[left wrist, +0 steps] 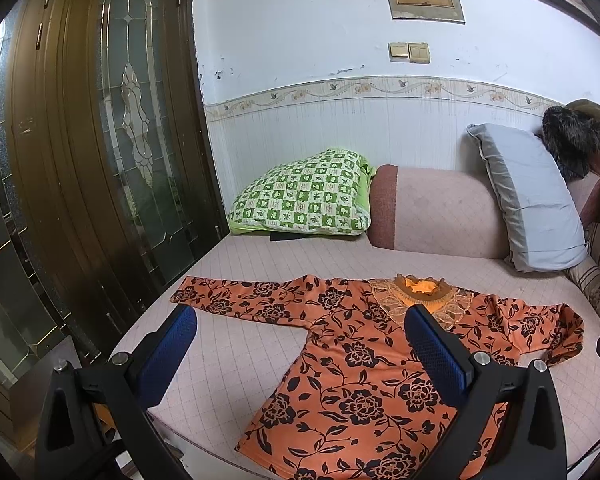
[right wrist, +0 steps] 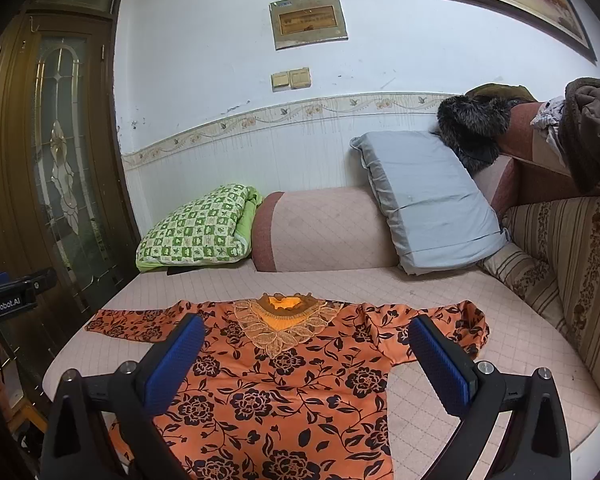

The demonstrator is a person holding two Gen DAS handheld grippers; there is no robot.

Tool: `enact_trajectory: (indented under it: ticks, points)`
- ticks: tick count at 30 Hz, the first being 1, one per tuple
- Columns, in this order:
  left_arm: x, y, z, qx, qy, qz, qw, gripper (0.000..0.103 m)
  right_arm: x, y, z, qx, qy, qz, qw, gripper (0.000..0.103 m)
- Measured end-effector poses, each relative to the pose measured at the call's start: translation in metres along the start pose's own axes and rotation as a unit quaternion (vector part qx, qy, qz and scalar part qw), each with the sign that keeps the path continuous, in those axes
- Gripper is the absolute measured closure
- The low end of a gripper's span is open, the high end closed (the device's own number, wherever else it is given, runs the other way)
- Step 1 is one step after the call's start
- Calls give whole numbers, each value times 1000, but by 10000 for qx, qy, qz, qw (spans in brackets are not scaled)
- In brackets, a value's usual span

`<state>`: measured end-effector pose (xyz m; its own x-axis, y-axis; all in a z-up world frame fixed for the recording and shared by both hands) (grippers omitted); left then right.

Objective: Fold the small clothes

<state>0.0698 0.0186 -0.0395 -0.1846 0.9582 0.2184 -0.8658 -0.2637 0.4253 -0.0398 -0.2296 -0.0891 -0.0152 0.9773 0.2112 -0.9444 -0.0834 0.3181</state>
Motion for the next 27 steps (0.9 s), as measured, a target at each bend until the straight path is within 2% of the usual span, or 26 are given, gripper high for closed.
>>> enact_trajectory:
  ticks: [27]
  points:
    - [-5,-7,-4,92,-67,23,9999,0,-4,-5,-6,63,-25,37,10000,0]
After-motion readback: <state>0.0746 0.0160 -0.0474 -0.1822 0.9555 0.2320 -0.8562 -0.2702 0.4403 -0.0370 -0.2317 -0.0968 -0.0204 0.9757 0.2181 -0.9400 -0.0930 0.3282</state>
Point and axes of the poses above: each gripper's, at about its wrist camera, not at the fingertips, and y roughly against the way its jaws point, x to its left, z to its top, the point moved 7 cm from there along -y, roughly the way its jaws point, and after that the axes turned 13 degrees about z, right-handed, at the moved point
